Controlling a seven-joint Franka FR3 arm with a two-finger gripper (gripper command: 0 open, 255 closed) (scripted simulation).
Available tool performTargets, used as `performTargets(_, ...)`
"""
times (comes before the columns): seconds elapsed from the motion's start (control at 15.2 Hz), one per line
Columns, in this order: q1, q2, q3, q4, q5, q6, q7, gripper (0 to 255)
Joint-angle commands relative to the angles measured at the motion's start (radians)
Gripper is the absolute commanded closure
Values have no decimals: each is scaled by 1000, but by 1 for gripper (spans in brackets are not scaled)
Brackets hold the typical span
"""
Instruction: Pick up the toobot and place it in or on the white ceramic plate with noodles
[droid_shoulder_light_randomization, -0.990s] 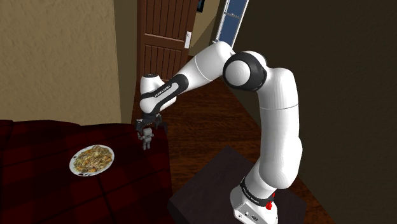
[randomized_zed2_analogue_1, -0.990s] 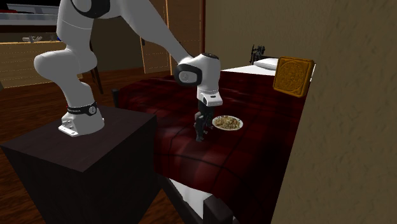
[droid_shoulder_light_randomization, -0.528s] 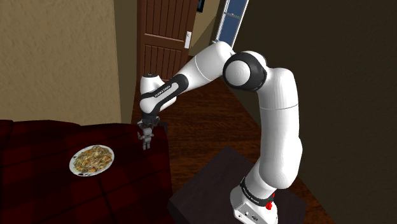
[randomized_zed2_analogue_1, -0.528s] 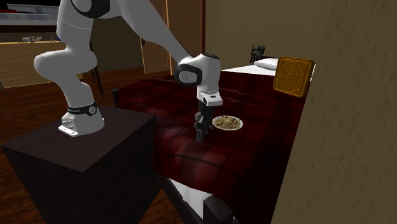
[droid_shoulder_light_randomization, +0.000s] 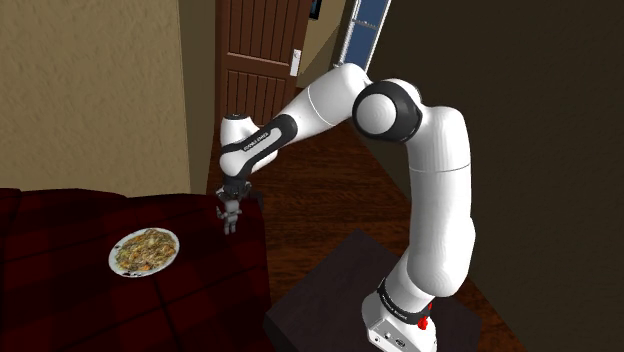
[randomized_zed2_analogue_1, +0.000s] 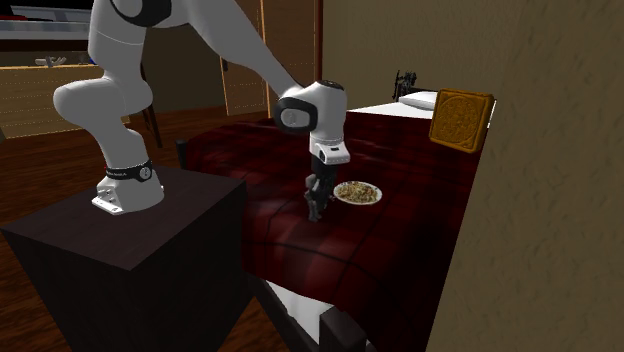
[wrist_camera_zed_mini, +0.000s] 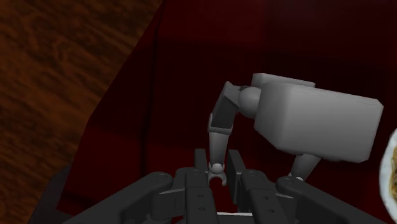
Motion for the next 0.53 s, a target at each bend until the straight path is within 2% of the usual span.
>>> performTargets(0.0,-2,-16,2,1,3,-17,-3,255)
performTargets(0.46,-8,-83,9,4,14,-86,-9,255)
